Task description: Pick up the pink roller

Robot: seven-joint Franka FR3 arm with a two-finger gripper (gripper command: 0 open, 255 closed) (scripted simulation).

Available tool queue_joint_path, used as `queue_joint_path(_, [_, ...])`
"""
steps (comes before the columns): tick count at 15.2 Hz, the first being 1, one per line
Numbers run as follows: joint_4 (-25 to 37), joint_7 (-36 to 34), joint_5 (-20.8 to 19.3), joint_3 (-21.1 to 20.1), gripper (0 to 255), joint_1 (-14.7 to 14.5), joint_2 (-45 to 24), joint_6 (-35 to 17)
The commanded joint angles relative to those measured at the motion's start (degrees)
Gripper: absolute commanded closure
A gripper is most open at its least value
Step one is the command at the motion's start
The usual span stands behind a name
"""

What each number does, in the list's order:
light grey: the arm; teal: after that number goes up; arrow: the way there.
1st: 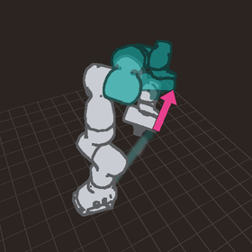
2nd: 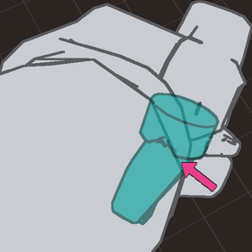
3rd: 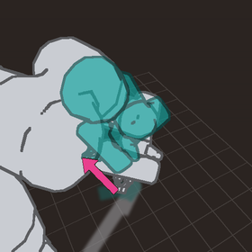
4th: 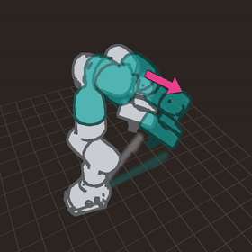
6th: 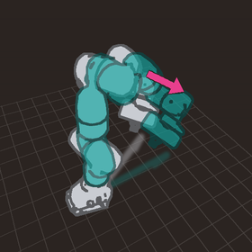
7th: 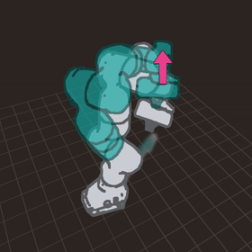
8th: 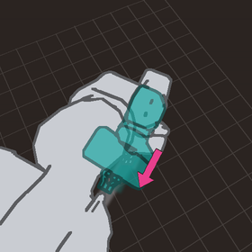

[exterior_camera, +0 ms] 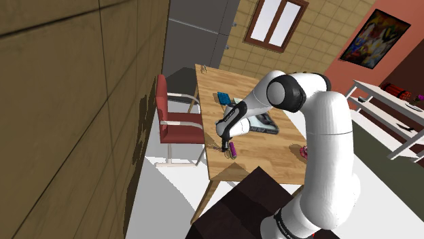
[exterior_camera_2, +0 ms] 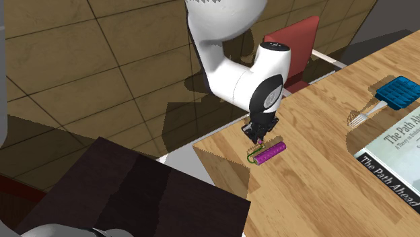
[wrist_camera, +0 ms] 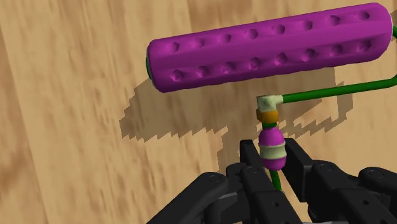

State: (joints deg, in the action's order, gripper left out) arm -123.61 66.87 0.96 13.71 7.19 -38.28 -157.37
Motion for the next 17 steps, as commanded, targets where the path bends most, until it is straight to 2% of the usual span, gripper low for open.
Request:
queue_joint_path(1, [0.0,0.0,0.0,0.0,255,0.0,0.0,0.0])
queue_joint_path(4, [0.1,0.0,0.0,0.0,255,0.0,0.0,0.1])
queue_joint_path(17, [-3.0,-0.4,-2.1,2.5,255,-2.1,10.0,7.0])
